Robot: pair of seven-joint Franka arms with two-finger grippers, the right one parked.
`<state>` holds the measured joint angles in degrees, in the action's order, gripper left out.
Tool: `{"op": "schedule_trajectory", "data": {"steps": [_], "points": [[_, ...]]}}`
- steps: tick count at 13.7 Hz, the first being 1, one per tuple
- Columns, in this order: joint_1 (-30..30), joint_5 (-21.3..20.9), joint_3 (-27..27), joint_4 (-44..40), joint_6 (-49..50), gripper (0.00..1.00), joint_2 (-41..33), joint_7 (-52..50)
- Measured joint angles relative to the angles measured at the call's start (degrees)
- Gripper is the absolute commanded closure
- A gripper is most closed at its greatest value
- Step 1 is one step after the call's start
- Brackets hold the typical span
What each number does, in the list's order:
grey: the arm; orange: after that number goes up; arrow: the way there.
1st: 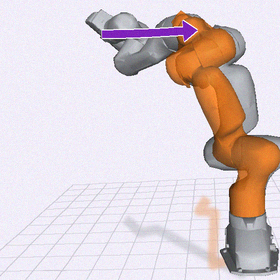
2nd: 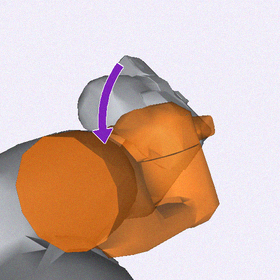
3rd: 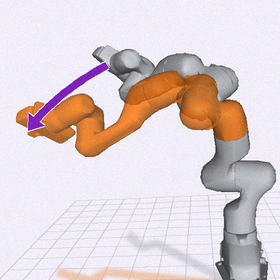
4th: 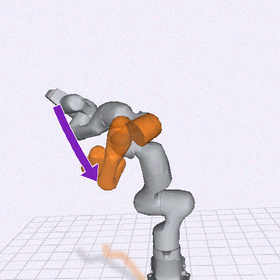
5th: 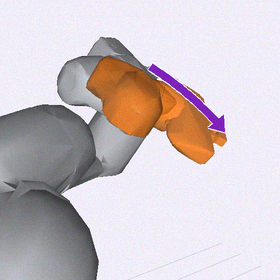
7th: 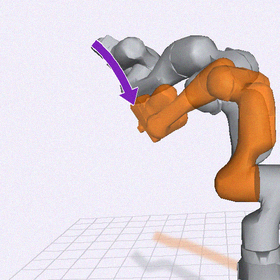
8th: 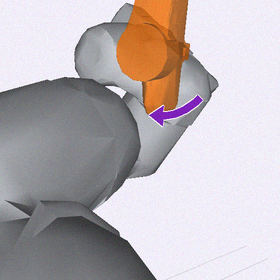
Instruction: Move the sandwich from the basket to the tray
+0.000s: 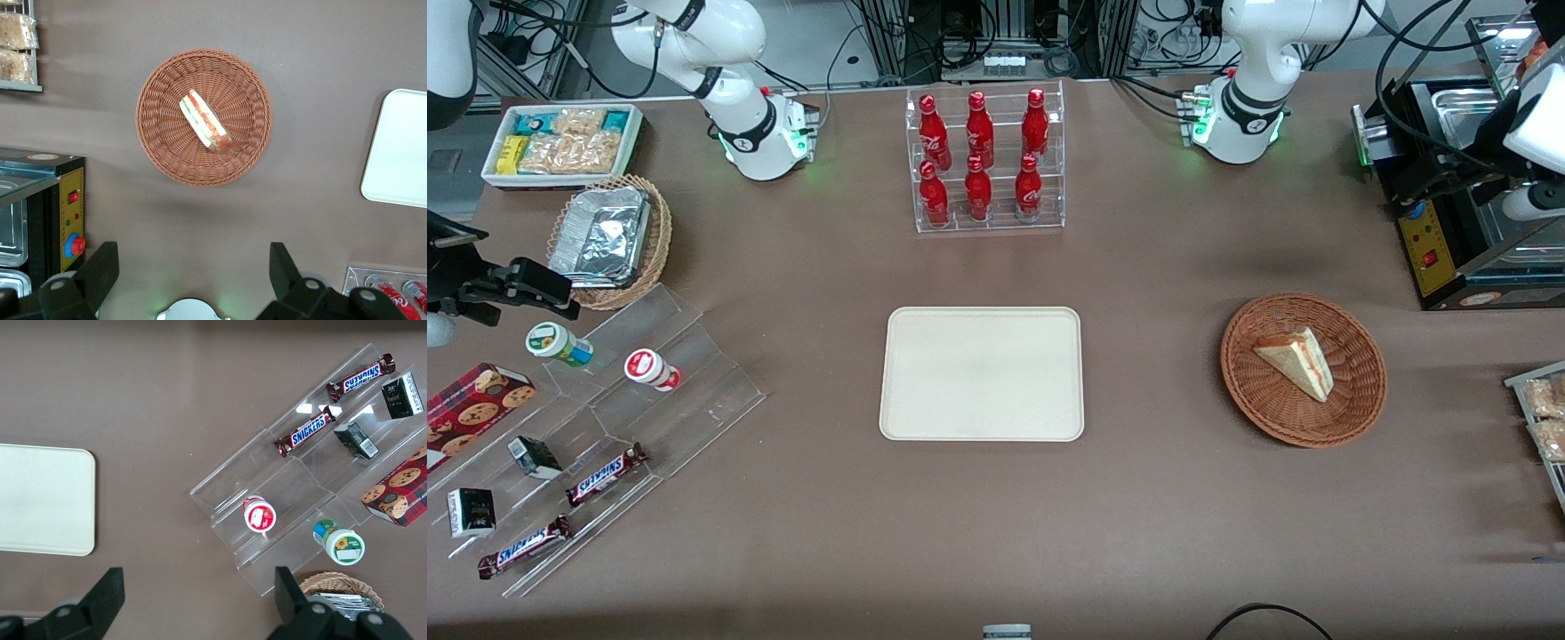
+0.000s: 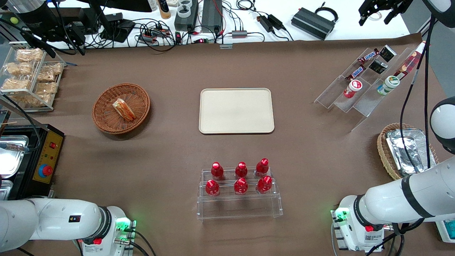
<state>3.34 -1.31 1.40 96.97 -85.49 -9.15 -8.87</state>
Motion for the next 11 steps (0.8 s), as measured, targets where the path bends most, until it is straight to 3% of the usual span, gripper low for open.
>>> {"op": "schedule_trajectory", "data": {"steps": [5,11], "points": [[-0.06,0.13,-0.32,-0.57,0.20,0.00,0.58,-0.28],[-0.67,-0.71,-0.20,-0.48,0.09,0.00,6.53,-12.15]]}}
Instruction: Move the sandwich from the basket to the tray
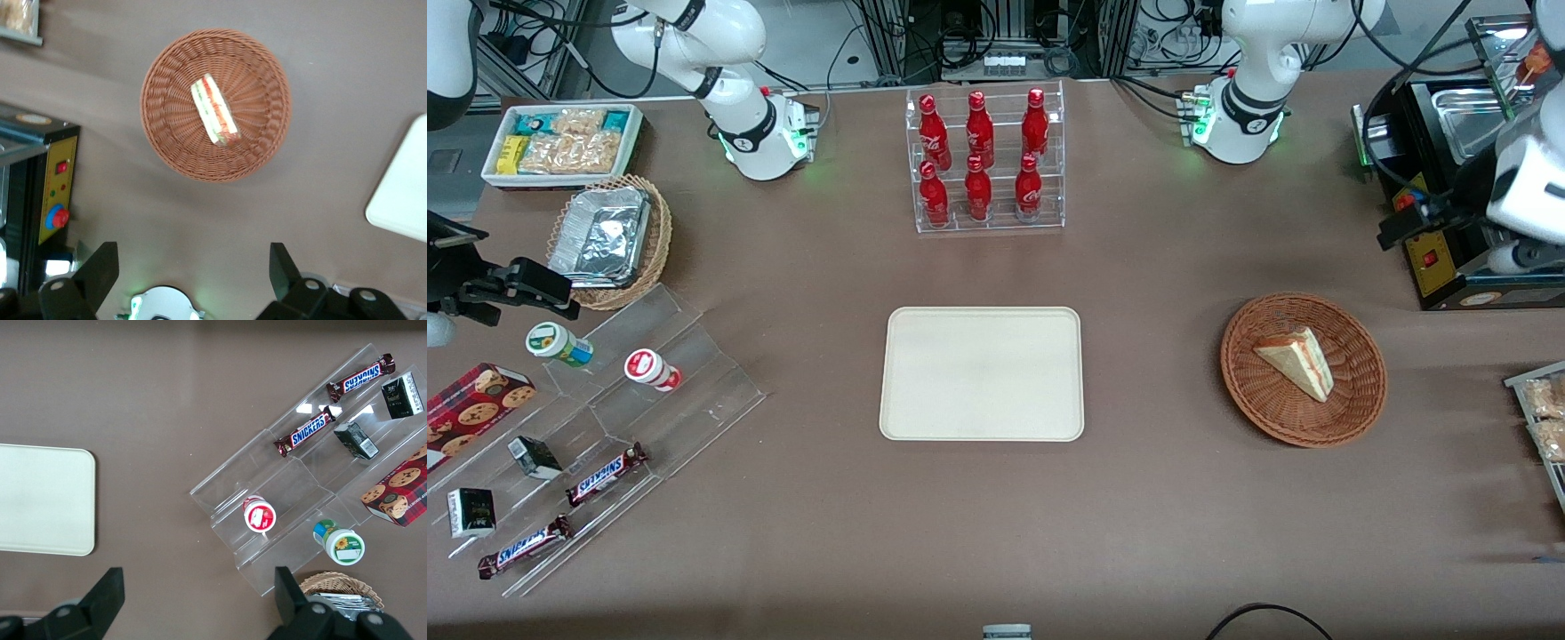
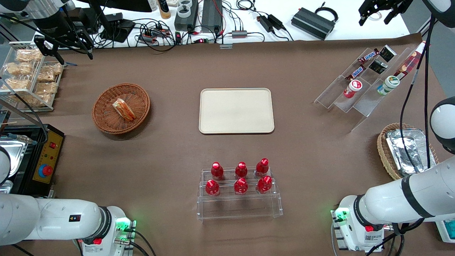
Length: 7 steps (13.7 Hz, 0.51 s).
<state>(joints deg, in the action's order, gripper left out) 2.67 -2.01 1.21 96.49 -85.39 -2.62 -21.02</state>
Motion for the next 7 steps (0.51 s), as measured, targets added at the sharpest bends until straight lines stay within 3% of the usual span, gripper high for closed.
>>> {"op": "schedule_trajectory", "data": {"steps": [7], "points": [[-0.17,-1.22,0.08,3.68,-7.87,0.00,5.23,-18.69]]}}
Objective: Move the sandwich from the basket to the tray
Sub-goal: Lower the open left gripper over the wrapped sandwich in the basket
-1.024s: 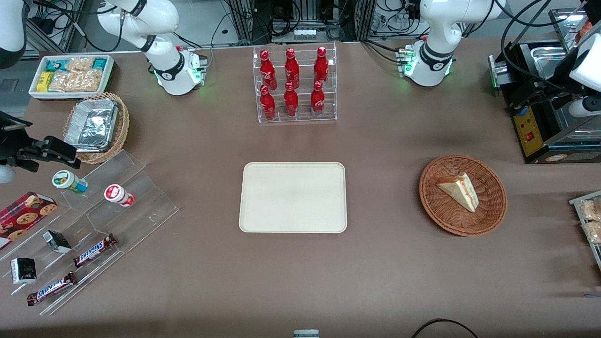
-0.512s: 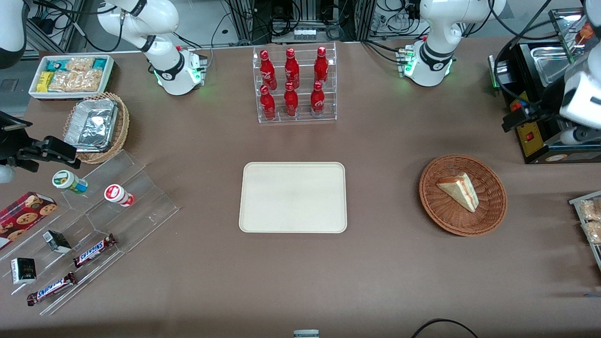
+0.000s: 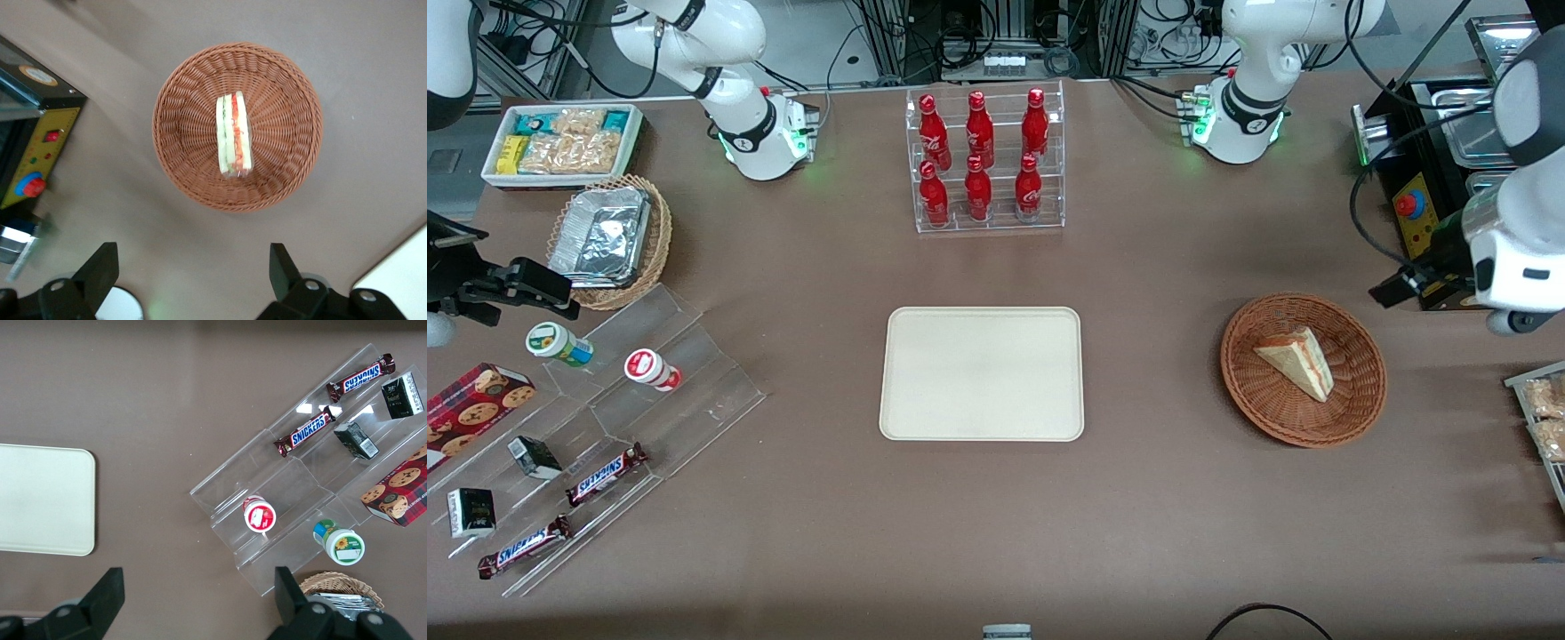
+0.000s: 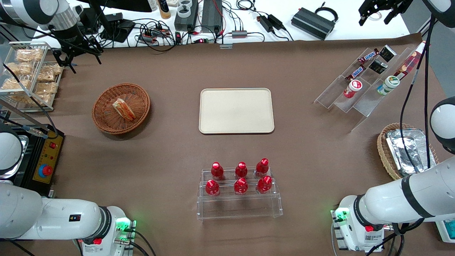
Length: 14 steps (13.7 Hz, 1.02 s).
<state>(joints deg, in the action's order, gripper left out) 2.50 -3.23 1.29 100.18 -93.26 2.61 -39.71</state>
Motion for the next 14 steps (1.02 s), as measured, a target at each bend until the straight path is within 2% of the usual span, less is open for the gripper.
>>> {"op": "schedule_trajectory", "data": {"steps": [5,8,14], "points": [[-0.01,0.28,0.00,9.49,-9.98,0.00,0.33,-8.10],[-0.01,0.60,0.00,15.87,-17.98,0.00,1.07,-9.41],[-0.01,0.81,-0.02,20.11,-26.90,0.00,3.81,-11.15]]}}
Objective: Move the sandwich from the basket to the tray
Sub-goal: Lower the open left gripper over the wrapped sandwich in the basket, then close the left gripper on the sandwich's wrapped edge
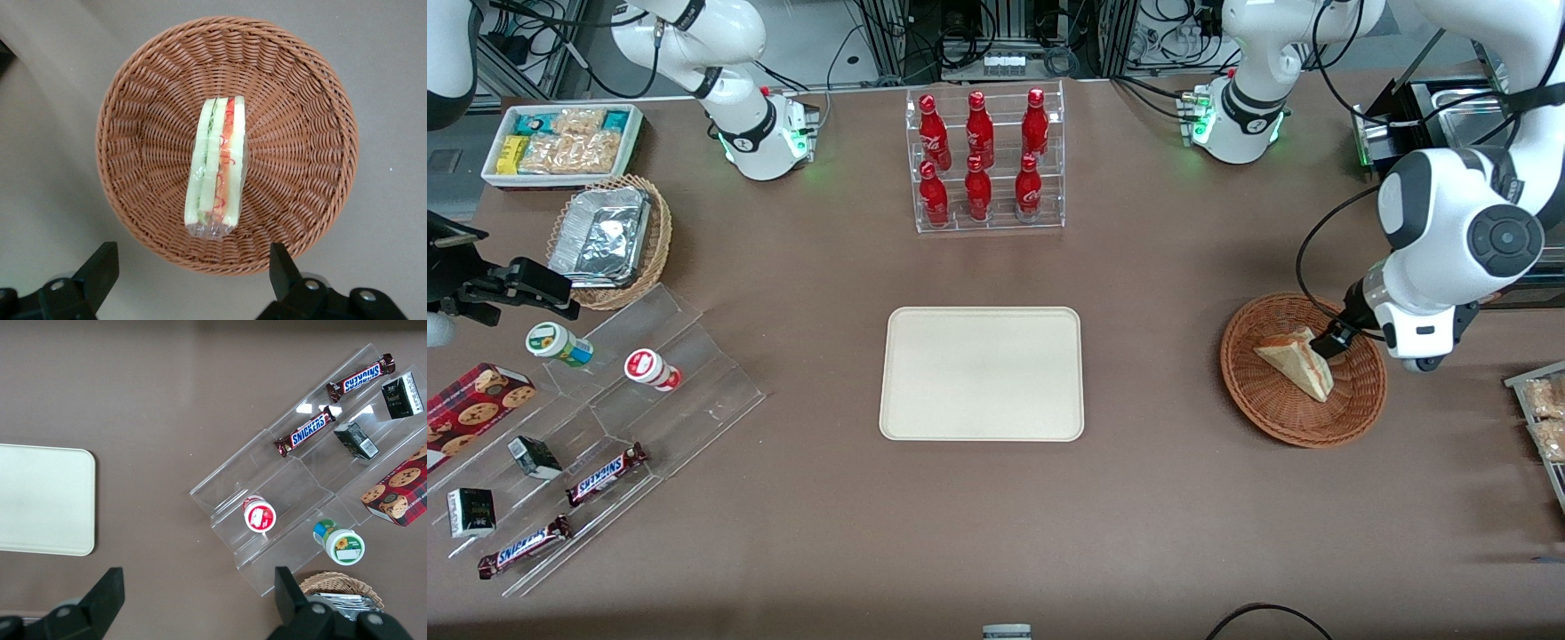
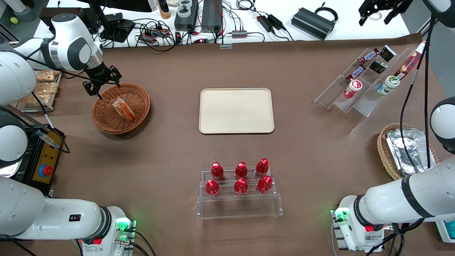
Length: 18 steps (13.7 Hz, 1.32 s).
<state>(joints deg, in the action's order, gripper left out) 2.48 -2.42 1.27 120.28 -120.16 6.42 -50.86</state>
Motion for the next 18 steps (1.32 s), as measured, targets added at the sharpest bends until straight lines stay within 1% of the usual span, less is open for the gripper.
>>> {"op": "schedule_trajectory", "data": {"steps": [4,9,18], "points": [[0.00,0.05,-0.03,4.15,-7.34,0.00,1.68,-0.79],[0.07,0.05,-0.14,5.74,-11.36,0.00,4.56,-0.83],[0.06,0.05,-0.14,6.97,-12.84,0.00,6.98,-0.84]]}}
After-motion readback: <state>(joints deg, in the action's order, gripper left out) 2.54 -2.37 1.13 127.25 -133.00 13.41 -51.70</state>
